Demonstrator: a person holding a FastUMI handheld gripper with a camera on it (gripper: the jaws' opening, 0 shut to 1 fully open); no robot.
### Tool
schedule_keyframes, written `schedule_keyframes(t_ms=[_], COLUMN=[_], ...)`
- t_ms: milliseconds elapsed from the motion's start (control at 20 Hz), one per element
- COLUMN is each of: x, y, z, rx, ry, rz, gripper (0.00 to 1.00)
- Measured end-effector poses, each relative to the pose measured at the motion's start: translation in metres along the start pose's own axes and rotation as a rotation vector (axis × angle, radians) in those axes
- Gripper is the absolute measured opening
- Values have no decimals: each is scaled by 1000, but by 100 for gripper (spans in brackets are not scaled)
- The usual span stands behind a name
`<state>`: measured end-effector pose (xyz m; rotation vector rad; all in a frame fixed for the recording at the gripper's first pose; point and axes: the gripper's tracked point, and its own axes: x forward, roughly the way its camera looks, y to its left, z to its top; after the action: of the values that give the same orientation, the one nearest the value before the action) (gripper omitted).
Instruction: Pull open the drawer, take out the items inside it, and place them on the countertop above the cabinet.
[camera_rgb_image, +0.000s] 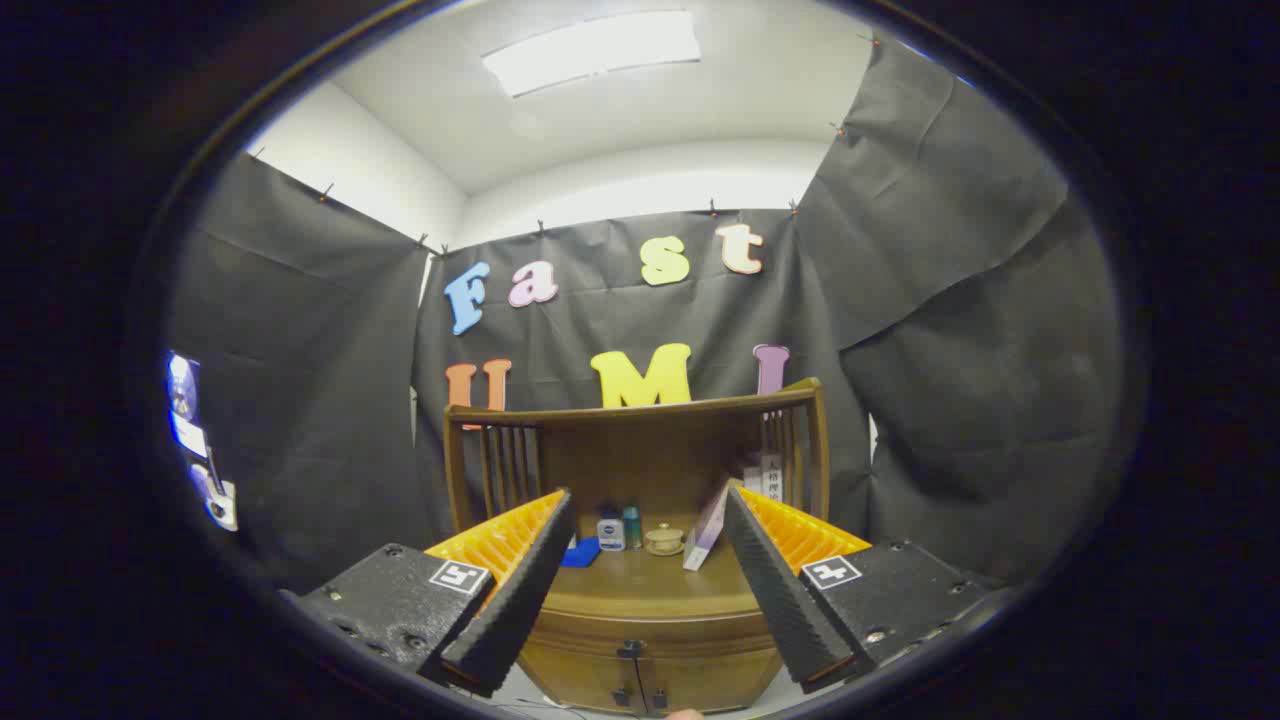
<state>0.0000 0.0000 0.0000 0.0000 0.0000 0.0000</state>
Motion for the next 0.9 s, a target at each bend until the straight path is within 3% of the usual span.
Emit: schedule_keyframes(t_ms=[700,900], x=[0,13], y=[-5,1], z=[-3,-27], rx=[33,42], ry=[4,37], rz=[5,15], gripper=[98,98])
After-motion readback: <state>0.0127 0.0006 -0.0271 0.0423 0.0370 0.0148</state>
